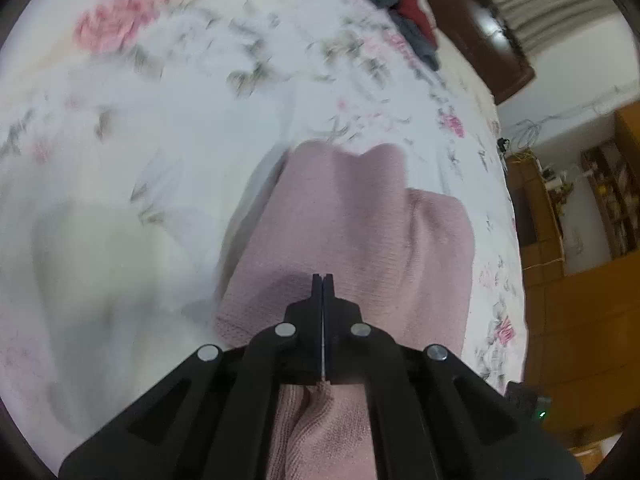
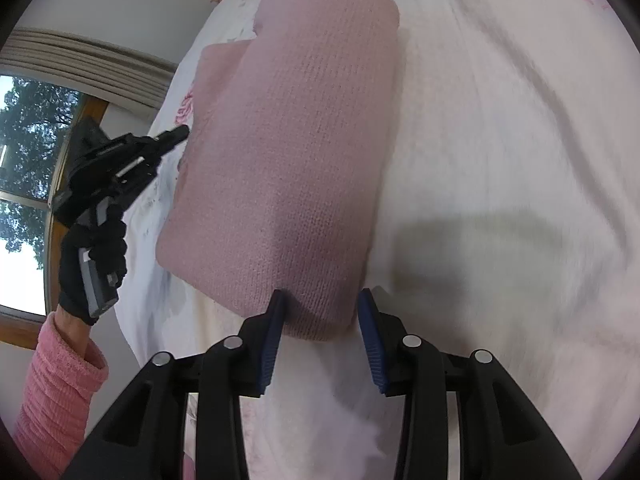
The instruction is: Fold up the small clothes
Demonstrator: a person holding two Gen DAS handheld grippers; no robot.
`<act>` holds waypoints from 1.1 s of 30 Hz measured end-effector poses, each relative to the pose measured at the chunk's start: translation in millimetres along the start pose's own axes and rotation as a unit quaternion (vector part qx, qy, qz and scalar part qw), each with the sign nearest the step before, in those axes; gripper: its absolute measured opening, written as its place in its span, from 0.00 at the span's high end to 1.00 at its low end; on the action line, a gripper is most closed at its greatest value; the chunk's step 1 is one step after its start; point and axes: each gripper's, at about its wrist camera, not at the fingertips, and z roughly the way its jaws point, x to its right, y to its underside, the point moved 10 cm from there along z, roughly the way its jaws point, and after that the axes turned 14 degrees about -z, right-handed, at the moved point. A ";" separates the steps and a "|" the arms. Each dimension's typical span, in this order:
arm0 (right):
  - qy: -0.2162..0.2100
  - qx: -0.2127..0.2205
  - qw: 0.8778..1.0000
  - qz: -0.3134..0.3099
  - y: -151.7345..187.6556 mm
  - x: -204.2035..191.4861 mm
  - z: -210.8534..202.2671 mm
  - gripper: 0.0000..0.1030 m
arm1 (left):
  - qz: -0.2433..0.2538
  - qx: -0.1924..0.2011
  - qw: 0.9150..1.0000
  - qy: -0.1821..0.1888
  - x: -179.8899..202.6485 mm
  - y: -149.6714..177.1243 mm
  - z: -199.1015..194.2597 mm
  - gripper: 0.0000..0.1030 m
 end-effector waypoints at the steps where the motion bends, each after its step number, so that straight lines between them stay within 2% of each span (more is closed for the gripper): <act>1: 0.000 0.000 1.000 0.000 0.5 0.4 0.3 0.62 | 0.010 0.023 1.000 0.000 3.0 -3.2 -8.5 1.00; 3: -0.002 0.000 1.000 0.002 1.7 1.9 -0.6 0.62 | 0.004 0.037 0.999 -0.003 -2.6 -9.4 -15.6 1.00; 5: -0.003 0.000 1.000 0.002 2.3 3.9 -1.5 0.62 | -0.013 0.016 1.000 0.014 -8.3 -8.8 -13.3 1.00; 8: -0.003 0.000 1.000 0.002 3.6 6.6 -2.1 0.62 | -0.018 -0.001 1.000 -0.008 -19.2 -7.6 -4.9 1.00; 9: -0.003 -0.001 1.000 0.002 4.1 7.6 -2.3 0.61 | -0.022 -0.008 1.000 -0.014 -22.8 -8.0 -1.4 0.96; 11: -0.003 -0.002 1.000 0.001 3.8 7.4 -2.6 0.61 | -0.027 -0.015 0.999 -0.034 -32.5 -9.2 5.6 0.76; 13: -0.003 -0.002 1.000 -0.003 4.5 7.9 -2.8 0.61 | -0.038 -0.028 0.999 -0.024 -37.9 -8.9 12.4 0.73; 15: -0.003 -0.003 1.000 -0.003 4.3 8.4 -2.2 0.60 | -0.047 -0.044 0.998 0.004 -36.1 -6.7 18.7 0.64; 16: -0.003 -0.004 1.000 -0.002 4.5 9.2 -1.7 0.60 | -0.045 -0.049 0.998 0.004 -35.8 -5.4 21.4 0.62; 18: -0.003 -0.005 1.000 0.001 4.2 9.5 -0.6 0.59 | -0.041 -0.052 0.998 0.000 -34.1 -2.4 28.3 0.62; 19: -0.004 -0.005 1.000 0.001 3.9 9.7 -0.3 0.59 | -0.043 -0.054 0.998 0.004 -31.9 -0.9 30.1 0.66; 20: -0.004 -0.005 1.000 0.002 4.1 9.7 -0.2 0.59 | -0.045 -0.055 0.997 0.013 -29.0 -0.2 30.5 0.79; 23: -0.005 -0.005 1.000 0.003 4.3 10.3 -1.0 0.59 | -0.032 -0.040 0.999 0.011 -23.2 -0.8 23.3 0.92; 26: -0.005 -0.005 1.000 0.003 4.3 10.9 -1.4 0.58 | -0.003 0.006 1.000 -0.001 -17.3 -8.9 4.5 0.93; 28: -0.006 -0.005 1.000 0.002 4.8 10.8 -1.5 0.58 | -0.019 0.019 1.000 -0.002 -24.4 -13.4 -1.4 0.93; 33: -0.007 -0.005 1.000 0.003 5.4 12.7 -1.1 0.58 | -0.033 -0.008 0.999 -0.030 -41.4 -1.2 17.9 0.93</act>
